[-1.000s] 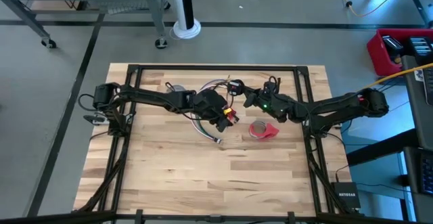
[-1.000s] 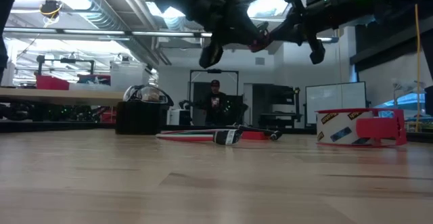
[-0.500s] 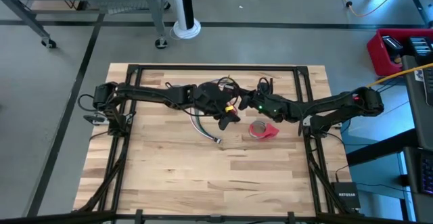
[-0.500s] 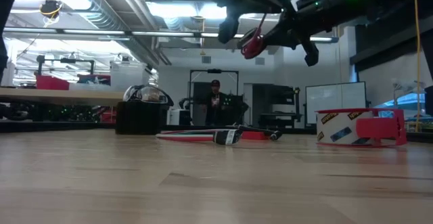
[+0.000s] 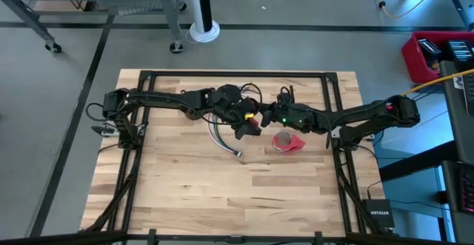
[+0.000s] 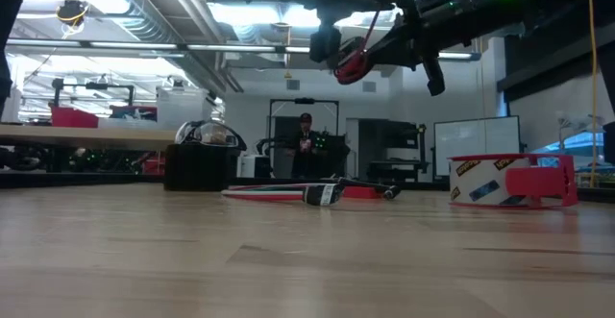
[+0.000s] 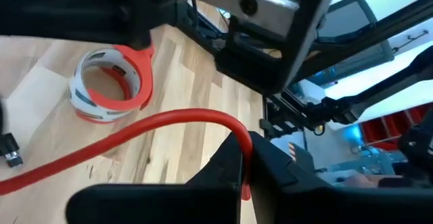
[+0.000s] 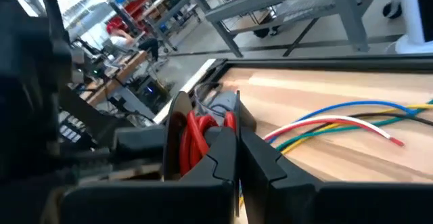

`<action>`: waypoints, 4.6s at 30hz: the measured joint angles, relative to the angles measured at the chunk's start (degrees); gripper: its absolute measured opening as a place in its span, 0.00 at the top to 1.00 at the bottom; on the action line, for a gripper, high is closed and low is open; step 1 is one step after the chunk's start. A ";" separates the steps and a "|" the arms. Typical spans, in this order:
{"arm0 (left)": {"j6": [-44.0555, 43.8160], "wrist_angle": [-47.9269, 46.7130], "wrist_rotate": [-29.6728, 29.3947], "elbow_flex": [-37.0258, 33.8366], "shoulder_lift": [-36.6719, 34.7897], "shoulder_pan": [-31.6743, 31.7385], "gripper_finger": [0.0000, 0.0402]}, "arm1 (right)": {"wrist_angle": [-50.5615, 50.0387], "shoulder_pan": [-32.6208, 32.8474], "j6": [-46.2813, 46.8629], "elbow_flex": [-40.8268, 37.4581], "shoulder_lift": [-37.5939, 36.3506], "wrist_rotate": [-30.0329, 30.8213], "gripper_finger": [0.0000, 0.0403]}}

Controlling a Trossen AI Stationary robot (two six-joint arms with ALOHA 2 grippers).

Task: Coil cords
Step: Coil the red wire onto the spool

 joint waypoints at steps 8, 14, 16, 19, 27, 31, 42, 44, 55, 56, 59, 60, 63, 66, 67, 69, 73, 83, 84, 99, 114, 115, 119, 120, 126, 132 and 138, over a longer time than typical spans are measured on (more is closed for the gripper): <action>-1.42 0.08 0.25 0.00 0.00 1.80 1.00 | -2.88 0.04 0.08 -0.02 0.00 -1.80 0.98; -2.34 0.08 0.24 0.00 0.00 3.27 1.00 | -4.14 0.04 0.15 -0.02 0.00 -4.43 0.98; -2.34 0.13 0.25 0.00 0.00 3.58 1.00 | -3.92 0.04 0.15 -0.02 0.00 -5.50 0.98; -2.34 0.12 0.23 0.00 0.00 4.06 1.00 | -3.75 0.04 0.15 -0.02 0.00 -7.68 0.98; -2.30 0.07 0.22 0.00 0.00 5.69 1.00 | -3.75 0.04 0.38 -0.04 0.00 -11.49 0.98; -0.42 -2.36 0.46 0.00 -0.93 6.88 1.00 | -4.21 0.04 1.64 -0.04 0.00 -11.98 0.98; 5.57 -11.17 -0.08 0.00 -4.06 8.59 1.00 | -5.44 0.04 1.81 -0.11 -1.31 -13.53 0.98; 6.67 -12.11 0.14 0.00 -4.25 8.97 1.00 | -5.42 0.04 1.98 -0.11 -1.45 -15.36 0.98; 11.44 -21.85 3.63 -0.02 -6.79 10.51 1.00 | -6.26 0.03 2.31 -0.11 -1.75 -18.10 0.98; 12.18 -22.67 3.70 -0.02 -7.26 10.60 1.00 | -6.14 0.04 2.32 -0.11 -1.84 -18.53 0.98; 13.73 -24.79 3.59 -0.02 -7.93 11.13 1.00 | -6.07 0.00 2.33 -0.09 -2.71 -20.16 0.98; 14.15 -25.02 3.49 -0.02 -8.04 11.15 1.00 | -6.23 0.00 2.32 -0.09 -3.27 -20.76 0.98; 14.43 -25.12 3.48 -0.02 -8.07 11.07 1.00 | -6.46 0.00 2.19 -0.10 -4.68 -21.59 0.98; 14.83 -25.13 3.48 -0.02 -8.07 11.05 1.00 | -6.32 0.00 1.81 -0.11 -5.83 -22.54 0.98; 15.06 -25.12 3.48 -0.02 -8.07 11.01 1.00 | -6.20 0.00 1.81 -0.11 -6.11 -22.79 0.98; 15.10 -25.12 3.46 -0.02 -8.07 10.88 1.00 | -6.33 0.00 1.77 -0.11 -6.47 -23.23 0.98; 15.30 -25.14 3.42 -0.02 -8.07 10.40 1.00 | -6.29 0.00 1.75 -0.11 -6.60 -23.60 0.98; 17.00 -25.25 3.20 -0.02 -8.04 10.10 0.91 | -6.05 0.01 1.70 -0.11 -6.61 -24.44 0.98; 17.39 -25.23 3.20 -0.02 -8.04 9.95 0.90 | -5.69 0.01 1.70 -0.11 -6.62 -24.55 0.98; 19.45 -27.88 2.50 -0.02 -8.02 9.54 0.87 | -3.25 0.02 1.68 -0.11 -6.64 -25.93 0.98; 30.67 -32.30 2.53 -0.02 -8.06 10.68 0.89 | -3.68 0.02 1.70 -0.11 -6.64 -36.51 0.98; 31.42 -32.44 3.01 -0.02 -8.07 10.38 0.89 | -3.68 0.04 1.68 -0.11 -6.64 -36.97 0.98; 35.45 -31.87 9.99 -0.07 -8.53 9.58 0.88 | -3.73 0.00 1.60 -0.11 -6.64 -38.80 0.98; 36.49 -31.01 11.84 -0.07 -8.64 9.31 0.88 | -3.73 0.00 1.61 -0.11 -6.64 -38.95 0.98; 38.37 -21.16 17.11 -0.07 -8.84 6.48 0.88 | -3.67 0.00 1.64 -0.10 -6.64 -38.41 0.98; 48.22 -13.69 14.39 -0.08 -12.69 4.65 0.88 | -3.83 0.00 1.64 -0.09 -6.62 -35.25 0.98; 50.10 -6.06 -6.51 -0.04 -12.62 1.88 0.88 | -3.28 0.00 1.64 -0.07 -6.60 -26.60 0.98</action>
